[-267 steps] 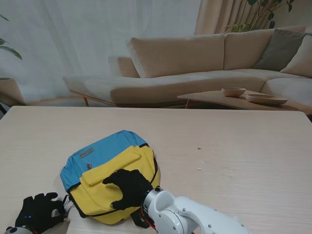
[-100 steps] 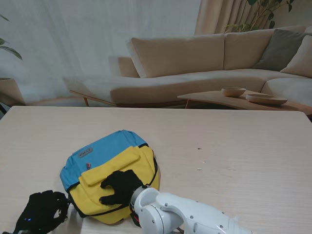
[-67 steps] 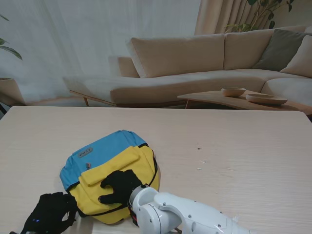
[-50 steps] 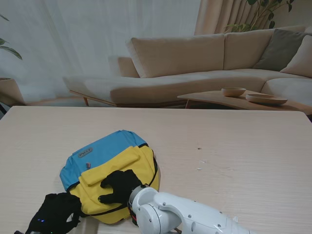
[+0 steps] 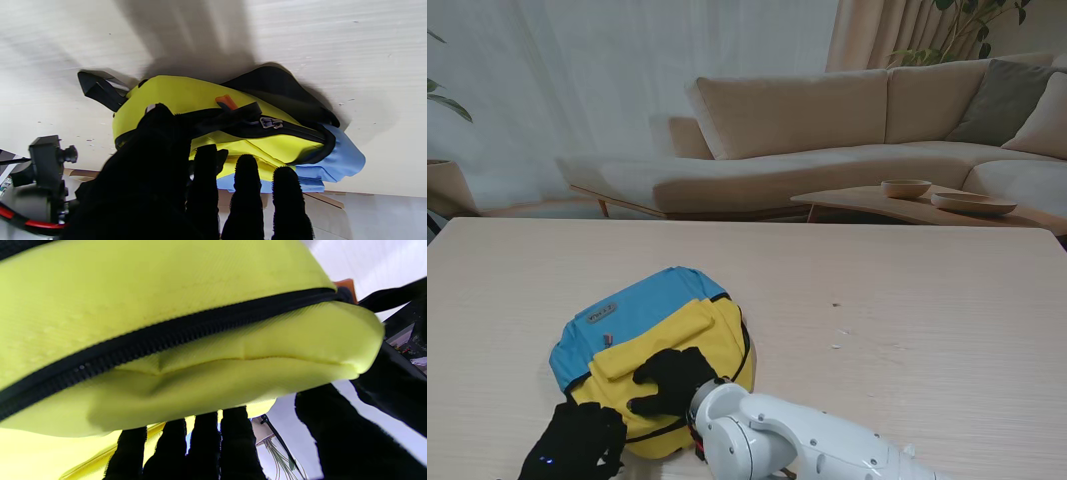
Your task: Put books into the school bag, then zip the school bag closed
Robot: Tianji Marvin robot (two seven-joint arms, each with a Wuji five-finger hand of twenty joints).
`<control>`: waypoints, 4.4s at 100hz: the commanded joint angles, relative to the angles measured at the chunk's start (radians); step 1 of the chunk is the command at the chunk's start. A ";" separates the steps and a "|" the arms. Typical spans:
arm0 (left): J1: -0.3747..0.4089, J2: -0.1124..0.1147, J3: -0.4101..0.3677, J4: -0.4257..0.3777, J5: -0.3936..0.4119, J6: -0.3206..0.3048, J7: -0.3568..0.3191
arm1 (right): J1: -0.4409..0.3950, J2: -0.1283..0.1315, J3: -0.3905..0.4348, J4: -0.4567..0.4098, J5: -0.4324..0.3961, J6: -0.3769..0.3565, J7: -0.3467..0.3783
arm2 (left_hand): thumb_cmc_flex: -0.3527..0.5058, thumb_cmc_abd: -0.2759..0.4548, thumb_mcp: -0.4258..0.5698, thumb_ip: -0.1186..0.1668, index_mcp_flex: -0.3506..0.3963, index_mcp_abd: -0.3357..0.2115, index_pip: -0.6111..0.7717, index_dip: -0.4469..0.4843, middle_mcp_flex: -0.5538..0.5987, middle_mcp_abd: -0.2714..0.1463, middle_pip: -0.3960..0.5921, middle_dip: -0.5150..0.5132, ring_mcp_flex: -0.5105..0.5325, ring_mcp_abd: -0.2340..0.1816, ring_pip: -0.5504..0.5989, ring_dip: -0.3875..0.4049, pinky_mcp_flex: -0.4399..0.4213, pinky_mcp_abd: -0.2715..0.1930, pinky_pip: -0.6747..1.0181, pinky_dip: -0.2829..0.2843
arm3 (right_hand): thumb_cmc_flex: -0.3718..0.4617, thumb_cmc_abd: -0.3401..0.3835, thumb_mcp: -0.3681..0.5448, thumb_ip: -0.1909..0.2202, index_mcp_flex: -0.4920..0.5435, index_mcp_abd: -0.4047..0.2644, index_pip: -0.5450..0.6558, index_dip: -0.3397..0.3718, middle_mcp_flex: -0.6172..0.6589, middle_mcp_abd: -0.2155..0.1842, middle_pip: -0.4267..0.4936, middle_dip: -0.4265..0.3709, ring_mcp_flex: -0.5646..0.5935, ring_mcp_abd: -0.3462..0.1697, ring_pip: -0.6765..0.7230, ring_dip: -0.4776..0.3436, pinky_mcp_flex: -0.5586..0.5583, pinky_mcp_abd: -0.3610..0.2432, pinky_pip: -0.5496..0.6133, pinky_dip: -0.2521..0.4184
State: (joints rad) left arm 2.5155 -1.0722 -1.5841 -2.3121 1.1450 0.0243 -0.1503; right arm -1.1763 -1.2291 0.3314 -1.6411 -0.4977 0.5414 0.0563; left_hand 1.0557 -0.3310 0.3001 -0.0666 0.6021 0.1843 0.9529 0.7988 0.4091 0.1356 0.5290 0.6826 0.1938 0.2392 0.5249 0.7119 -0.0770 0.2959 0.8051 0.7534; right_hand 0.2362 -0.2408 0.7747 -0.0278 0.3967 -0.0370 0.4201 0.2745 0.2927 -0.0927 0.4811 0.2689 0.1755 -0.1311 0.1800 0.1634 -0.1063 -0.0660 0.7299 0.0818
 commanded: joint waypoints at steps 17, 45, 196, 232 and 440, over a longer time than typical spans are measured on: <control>0.008 0.005 0.046 -0.044 0.024 -0.025 -0.051 | -0.014 -0.006 -0.014 0.049 0.017 0.026 0.031 | 0.052 0.019 0.010 0.009 0.038 -0.062 0.007 0.016 0.027 -0.024 0.030 0.034 0.011 0.022 0.032 0.031 -0.009 0.021 0.056 0.004 | -0.006 0.014 -0.009 0.028 0.018 0.013 0.002 -0.007 0.044 0.068 -0.009 -0.002 0.036 0.038 0.026 0.017 0.074 0.113 0.091 0.072; -0.043 0.019 0.107 -0.050 0.050 -0.061 -0.100 | -0.007 -0.013 -0.012 0.061 0.031 0.037 0.029 | 0.050 0.019 0.008 0.009 0.040 -0.066 0.002 0.019 0.031 -0.023 0.034 0.042 0.016 0.026 0.045 0.039 -0.004 0.023 0.080 0.008 | -0.006 0.012 -0.007 0.028 0.016 0.013 0.002 -0.007 0.042 0.066 -0.008 -0.002 0.036 0.038 0.026 0.018 0.074 0.110 0.091 0.073; -0.064 0.006 0.002 -0.027 -0.010 -0.094 -0.067 | -0.298 0.104 0.333 -0.253 -0.017 -0.261 0.008 | 0.049 0.023 -0.012 0.007 0.041 -0.120 0.001 0.005 0.045 -0.026 0.041 0.113 0.025 0.027 0.083 0.058 -0.001 0.028 0.134 0.000 | 0.106 -0.160 0.231 0.022 0.071 -0.026 0.075 0.023 0.131 0.077 0.033 0.019 0.128 0.061 0.099 0.058 0.182 0.167 0.238 0.164; -0.043 -0.001 -0.055 -0.017 -0.035 -0.131 -0.044 | -0.517 0.165 0.515 -0.340 -0.061 -0.465 0.100 | 0.046 0.021 -0.028 0.010 0.053 -0.148 -0.008 0.000 0.058 -0.029 0.051 0.109 0.034 0.023 0.088 0.061 0.007 0.028 0.138 -0.002 | 0.178 -0.256 0.333 0.010 0.086 -0.035 0.096 0.044 0.135 0.128 0.205 0.089 0.180 0.169 0.404 0.216 0.304 0.248 0.552 0.360; 0.018 -0.018 -0.075 0.014 -0.003 -0.075 0.093 | -0.395 0.123 0.254 -0.215 0.079 -0.361 0.033 | -0.236 0.033 0.168 0.027 -0.300 -0.340 -0.478 -0.300 -0.096 -0.058 -0.168 -0.119 -0.037 -0.006 -0.120 -0.061 -0.022 0.018 -0.078 -0.056 | 0.274 -0.425 0.331 -0.196 0.571 -0.171 0.622 0.230 0.501 0.168 0.629 0.437 0.507 0.299 1.004 0.473 0.611 0.327 0.875 0.546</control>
State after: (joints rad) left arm 2.5338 -1.0824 -1.6558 -2.3224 1.1418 -0.0583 -0.0454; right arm -1.5592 -1.1083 0.5827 -1.8475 -0.4146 0.1897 0.0707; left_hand 0.8396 -0.3047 0.4222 -0.0673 0.3522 -0.1118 0.4951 0.5227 0.3534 0.1034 0.3739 0.5872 0.1797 0.2510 0.4463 0.6775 -0.0785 0.3070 0.7793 0.7163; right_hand 0.4972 -0.6673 1.1304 -0.1974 0.9231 -0.1657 1.0119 0.4847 0.7793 0.0578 1.1153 0.7120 0.6540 0.1641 1.1668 0.6315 0.4965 0.2521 1.5496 0.6069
